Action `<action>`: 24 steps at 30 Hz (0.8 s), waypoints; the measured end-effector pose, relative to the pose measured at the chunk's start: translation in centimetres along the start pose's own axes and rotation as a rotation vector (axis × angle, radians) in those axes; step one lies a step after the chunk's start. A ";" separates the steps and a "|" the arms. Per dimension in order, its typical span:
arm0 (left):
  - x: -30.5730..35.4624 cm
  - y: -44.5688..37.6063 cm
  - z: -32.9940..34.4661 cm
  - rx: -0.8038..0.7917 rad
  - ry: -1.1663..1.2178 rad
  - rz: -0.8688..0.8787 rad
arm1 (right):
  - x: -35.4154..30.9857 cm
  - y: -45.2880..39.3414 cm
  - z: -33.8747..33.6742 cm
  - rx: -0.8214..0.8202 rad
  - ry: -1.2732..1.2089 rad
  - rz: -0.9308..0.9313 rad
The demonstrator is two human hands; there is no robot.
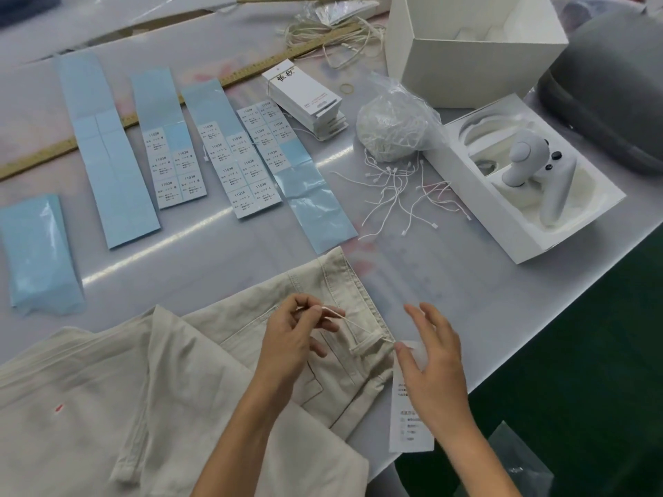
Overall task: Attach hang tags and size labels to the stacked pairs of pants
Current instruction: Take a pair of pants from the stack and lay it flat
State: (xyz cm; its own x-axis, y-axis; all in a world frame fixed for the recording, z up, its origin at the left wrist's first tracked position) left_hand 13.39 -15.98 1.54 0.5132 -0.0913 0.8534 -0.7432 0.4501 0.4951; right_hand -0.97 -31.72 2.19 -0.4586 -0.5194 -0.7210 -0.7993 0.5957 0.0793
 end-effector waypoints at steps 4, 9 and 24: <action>0.5 -0.4 0.0 -0.022 0.164 -0.066 | 1.8 -1.0 -1.2 -0.191 0.012 0.035; 0.1 -0.7 0.7 0.015 0.199 -0.094 | 2.4 -0.7 -2.1 -0.251 0.021 0.089; 0.0 -0.8 0.4 0.036 0.228 -0.029 | -4.5 2.3 3.7 -0.165 -0.133 -0.081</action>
State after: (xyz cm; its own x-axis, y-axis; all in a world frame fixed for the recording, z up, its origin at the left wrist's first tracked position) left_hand 13.80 -16.68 1.20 0.6150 0.1017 0.7819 -0.7398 0.4176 0.5276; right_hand 0.67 -25.76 3.09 -0.3440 -0.4695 -0.8131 -0.8891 0.4414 0.1213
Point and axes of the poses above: each hand's wrist, its own y-axis away from the middle knuckle, its own z-axis out of the palm, x = y × z, the point moved 2 cm from there along -y, towards the middle knuckle, and after that the axes turned 5 degrees about -z, right-handed, at the moved point
